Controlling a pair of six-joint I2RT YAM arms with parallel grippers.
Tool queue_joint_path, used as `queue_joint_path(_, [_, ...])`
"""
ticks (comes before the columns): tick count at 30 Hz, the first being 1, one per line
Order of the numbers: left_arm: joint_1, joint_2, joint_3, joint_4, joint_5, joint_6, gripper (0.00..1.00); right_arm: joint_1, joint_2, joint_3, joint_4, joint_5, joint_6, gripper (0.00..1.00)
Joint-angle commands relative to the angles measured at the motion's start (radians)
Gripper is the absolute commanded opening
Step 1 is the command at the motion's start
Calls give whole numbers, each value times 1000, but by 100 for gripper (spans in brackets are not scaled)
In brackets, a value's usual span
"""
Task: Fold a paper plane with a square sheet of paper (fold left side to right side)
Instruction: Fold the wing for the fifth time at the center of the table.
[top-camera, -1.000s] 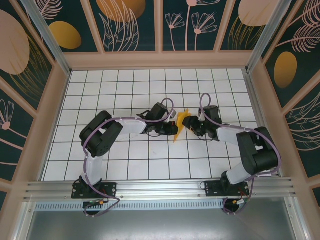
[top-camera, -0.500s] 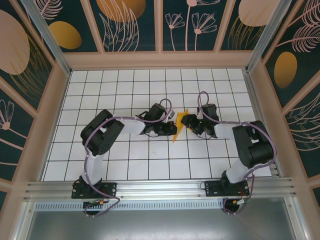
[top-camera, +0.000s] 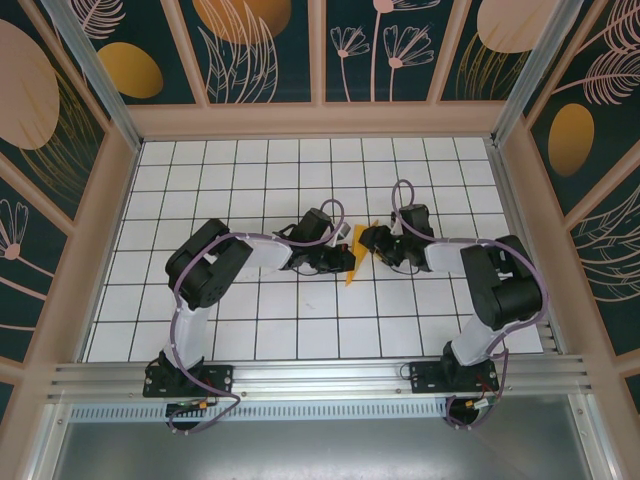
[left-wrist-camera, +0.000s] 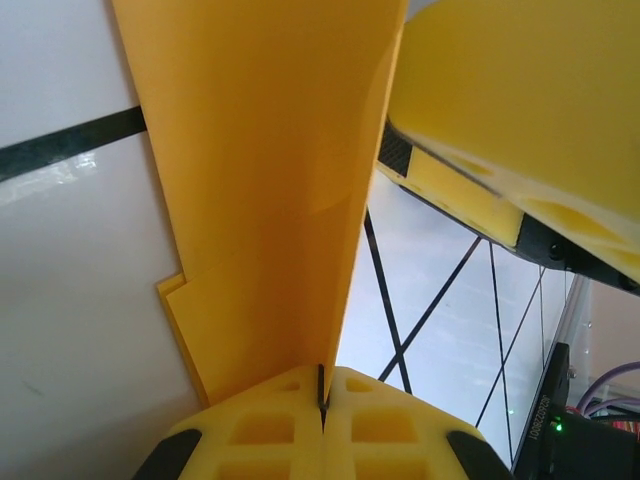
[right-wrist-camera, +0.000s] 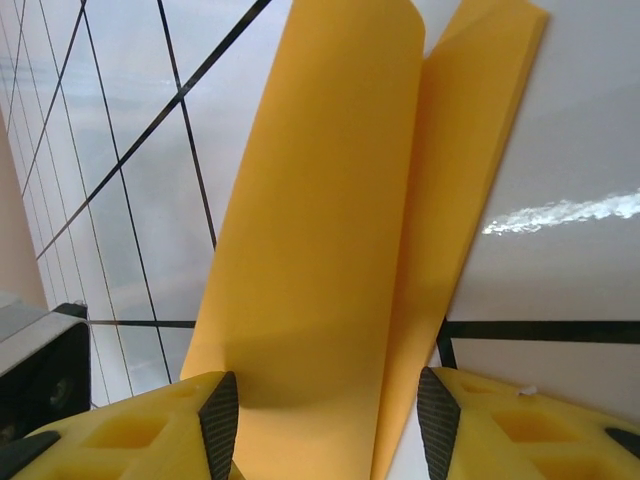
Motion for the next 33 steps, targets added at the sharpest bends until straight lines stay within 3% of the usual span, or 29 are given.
queue_joint_path(1, [7, 17, 4, 27, 18, -16, 0, 10, 35, 27, -40, 25, 7, 52])
queue_joint_path(7, [8, 14, 11, 23, 20, -16, 0, 10, 61, 43, -84, 39, 12, 48])
queue_joint_path(20, [18, -31, 48, -51, -5, 19, 25, 11, 77, 43, -95, 42, 15, 46])
queue_joint_path(33, [34, -70, 70, -133, -5, 85, 36, 11, 80, 45, -95, 40, 13, 46])
